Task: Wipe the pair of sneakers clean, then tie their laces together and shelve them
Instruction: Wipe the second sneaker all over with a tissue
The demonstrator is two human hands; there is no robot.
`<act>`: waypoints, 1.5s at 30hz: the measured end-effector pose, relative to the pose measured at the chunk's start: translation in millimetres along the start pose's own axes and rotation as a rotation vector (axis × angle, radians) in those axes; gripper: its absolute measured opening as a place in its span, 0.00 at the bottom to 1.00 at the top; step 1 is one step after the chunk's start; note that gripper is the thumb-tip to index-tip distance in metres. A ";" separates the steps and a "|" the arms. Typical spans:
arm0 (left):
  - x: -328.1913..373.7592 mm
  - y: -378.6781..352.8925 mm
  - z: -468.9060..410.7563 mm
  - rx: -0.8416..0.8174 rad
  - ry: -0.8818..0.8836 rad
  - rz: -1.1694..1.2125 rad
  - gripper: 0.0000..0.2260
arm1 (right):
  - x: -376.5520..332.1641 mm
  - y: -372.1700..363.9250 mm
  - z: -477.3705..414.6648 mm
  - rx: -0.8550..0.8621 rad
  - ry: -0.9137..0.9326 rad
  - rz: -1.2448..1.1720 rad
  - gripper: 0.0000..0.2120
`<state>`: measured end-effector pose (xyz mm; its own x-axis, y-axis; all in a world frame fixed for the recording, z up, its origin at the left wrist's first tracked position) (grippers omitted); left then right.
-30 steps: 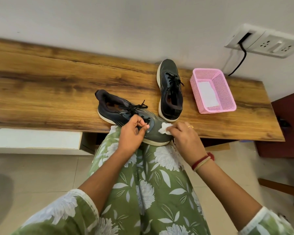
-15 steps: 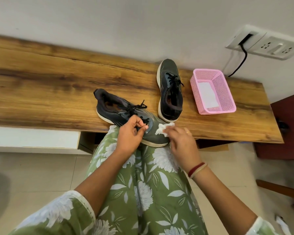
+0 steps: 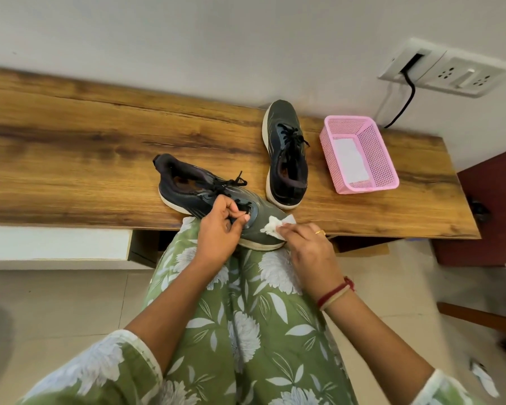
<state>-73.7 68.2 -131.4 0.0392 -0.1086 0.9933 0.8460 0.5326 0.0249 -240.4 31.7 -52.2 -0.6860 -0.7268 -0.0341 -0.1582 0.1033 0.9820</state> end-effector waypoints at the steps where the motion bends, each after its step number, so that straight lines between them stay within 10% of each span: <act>1: -1.4 0.5 -0.1 0.003 0.000 0.003 0.11 | -7.8 -2.8 1.7 0.001 0.020 0.010 0.15; 5: -2.2 1.0 -0.5 0.008 0.016 0.024 0.13 | -30.8 -6.0 13.3 -0.063 0.205 -0.001 0.13; 11: -2.5 1.6 -1.6 0.005 0.016 0.025 0.14 | 34.8 19.2 -38.2 -0.013 -0.423 -0.246 0.13; 17: -1.7 0.5 -1.6 0.016 0.011 0.006 0.12 | -39.1 -1.7 -41.7 -0.283 0.111 0.182 0.12; 45: 0.3 1.0 -1.5 -0.004 0.025 0.003 0.12 | -33.2 6.8 -49.1 -0.425 0.130 0.344 0.13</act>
<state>-72.1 67.4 -131.3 0.0545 -0.1278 0.9903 0.8481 0.5295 0.0216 -183.8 23.2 -35.2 -0.5505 -0.7799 0.2979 0.3777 0.0856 0.9220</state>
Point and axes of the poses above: each hand's wrist, its own z-axis away from the middle knuckle, its own y-axis out of the back of the hand, x = y × z, the point moved 5 cm from there along -z, towards the middle knuckle, and after that the axes turned 11 degrees about z, right-handed, at the moved point
